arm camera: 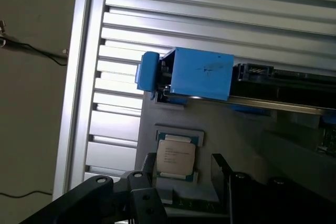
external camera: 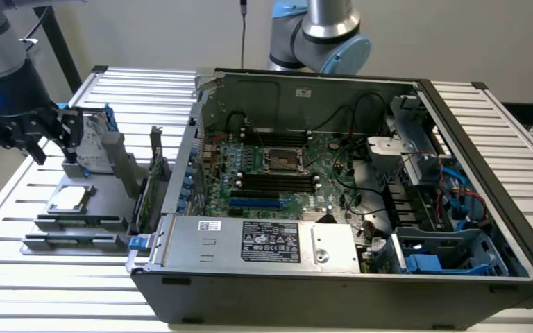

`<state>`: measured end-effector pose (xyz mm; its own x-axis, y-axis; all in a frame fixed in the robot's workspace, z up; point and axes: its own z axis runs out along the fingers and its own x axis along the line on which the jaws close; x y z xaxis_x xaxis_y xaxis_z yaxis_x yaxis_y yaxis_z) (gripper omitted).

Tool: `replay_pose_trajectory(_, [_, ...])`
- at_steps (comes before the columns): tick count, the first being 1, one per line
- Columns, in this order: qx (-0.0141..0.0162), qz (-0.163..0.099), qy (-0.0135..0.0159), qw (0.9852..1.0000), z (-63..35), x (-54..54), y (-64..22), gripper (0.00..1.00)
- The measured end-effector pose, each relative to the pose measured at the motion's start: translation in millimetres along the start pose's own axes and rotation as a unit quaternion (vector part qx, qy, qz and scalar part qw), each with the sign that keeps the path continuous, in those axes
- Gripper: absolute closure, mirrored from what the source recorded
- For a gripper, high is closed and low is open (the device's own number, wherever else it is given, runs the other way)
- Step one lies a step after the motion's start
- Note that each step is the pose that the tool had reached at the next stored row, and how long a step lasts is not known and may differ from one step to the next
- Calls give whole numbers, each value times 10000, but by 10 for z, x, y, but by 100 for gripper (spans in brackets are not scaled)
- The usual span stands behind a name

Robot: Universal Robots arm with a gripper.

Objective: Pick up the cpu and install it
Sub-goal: 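Pick up the cpu and move it towards the insertion slot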

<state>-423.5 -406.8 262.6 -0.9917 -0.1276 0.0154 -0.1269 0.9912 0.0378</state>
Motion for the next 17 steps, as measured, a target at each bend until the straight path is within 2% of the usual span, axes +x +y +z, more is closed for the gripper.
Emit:
replay_pose_trajectory(11, [0,9,0,10000,200,32,-3,46])
replay_pose_trajectory(17, [-1,114,-4,9999,309,51,-16,46])
